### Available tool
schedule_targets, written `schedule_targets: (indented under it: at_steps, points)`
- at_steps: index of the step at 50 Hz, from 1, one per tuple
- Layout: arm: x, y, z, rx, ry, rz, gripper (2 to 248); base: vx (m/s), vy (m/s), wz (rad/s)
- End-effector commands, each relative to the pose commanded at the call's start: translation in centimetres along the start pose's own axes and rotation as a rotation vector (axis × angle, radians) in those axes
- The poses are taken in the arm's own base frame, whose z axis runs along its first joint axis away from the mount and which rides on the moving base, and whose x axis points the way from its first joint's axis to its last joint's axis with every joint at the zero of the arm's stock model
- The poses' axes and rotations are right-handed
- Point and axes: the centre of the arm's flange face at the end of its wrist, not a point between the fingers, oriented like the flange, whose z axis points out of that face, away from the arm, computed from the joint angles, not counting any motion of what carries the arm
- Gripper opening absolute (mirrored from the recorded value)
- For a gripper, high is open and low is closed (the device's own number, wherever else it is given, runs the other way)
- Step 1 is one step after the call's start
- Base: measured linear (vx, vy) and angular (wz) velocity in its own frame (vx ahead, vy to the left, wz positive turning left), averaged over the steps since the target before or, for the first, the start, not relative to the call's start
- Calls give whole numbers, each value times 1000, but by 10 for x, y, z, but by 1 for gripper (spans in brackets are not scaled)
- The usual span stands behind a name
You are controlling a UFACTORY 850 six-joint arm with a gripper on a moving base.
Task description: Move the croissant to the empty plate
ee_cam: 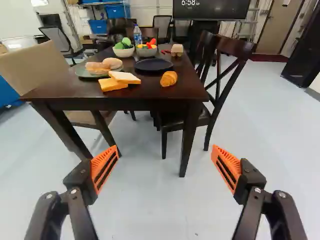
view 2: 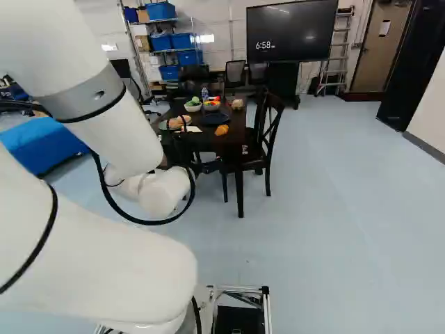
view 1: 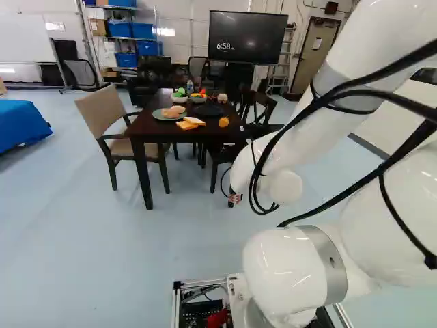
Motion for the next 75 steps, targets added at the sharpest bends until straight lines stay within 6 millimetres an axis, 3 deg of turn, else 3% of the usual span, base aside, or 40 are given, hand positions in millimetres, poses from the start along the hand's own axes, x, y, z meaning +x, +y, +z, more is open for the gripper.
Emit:
schedule_targets:
  at_steps: [75]
  points:
    - [0, 0, 0, 0, 0, 0, 247, 224, 56, -80]
